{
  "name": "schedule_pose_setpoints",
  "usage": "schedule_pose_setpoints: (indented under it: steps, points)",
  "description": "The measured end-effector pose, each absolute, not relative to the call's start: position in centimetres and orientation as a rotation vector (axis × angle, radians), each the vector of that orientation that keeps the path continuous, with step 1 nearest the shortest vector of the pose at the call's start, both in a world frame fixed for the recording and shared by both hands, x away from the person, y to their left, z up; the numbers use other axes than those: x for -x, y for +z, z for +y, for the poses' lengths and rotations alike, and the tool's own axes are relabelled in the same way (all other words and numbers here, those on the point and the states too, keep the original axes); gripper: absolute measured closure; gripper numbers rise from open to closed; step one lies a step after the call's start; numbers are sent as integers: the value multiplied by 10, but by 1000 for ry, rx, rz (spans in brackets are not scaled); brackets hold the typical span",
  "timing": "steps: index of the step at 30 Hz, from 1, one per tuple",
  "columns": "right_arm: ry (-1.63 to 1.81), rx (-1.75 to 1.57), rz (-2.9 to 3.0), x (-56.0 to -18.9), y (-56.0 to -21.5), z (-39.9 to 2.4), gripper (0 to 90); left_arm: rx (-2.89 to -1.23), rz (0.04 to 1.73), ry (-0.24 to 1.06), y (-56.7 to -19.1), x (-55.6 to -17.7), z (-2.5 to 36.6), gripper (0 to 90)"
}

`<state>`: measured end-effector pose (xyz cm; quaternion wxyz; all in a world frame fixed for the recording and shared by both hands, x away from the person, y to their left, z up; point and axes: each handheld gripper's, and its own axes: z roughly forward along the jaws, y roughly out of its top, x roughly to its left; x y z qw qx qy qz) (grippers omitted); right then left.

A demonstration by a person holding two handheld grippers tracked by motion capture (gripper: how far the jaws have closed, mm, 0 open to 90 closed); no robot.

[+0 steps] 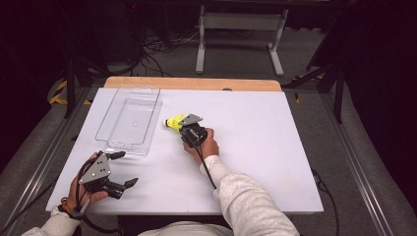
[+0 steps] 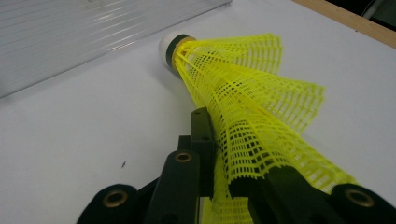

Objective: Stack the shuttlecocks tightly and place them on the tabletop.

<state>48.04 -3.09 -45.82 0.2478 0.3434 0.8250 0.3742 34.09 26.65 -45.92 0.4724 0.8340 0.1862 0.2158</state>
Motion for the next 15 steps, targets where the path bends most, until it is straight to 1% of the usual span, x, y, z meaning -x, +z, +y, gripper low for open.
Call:
schedule_pose_setpoints:
  steps: [15]
  points:
    - [1108, -918, 2242, -474, -445, -41, 858, -2031, 469, 532, -459, -340, 268, 49]
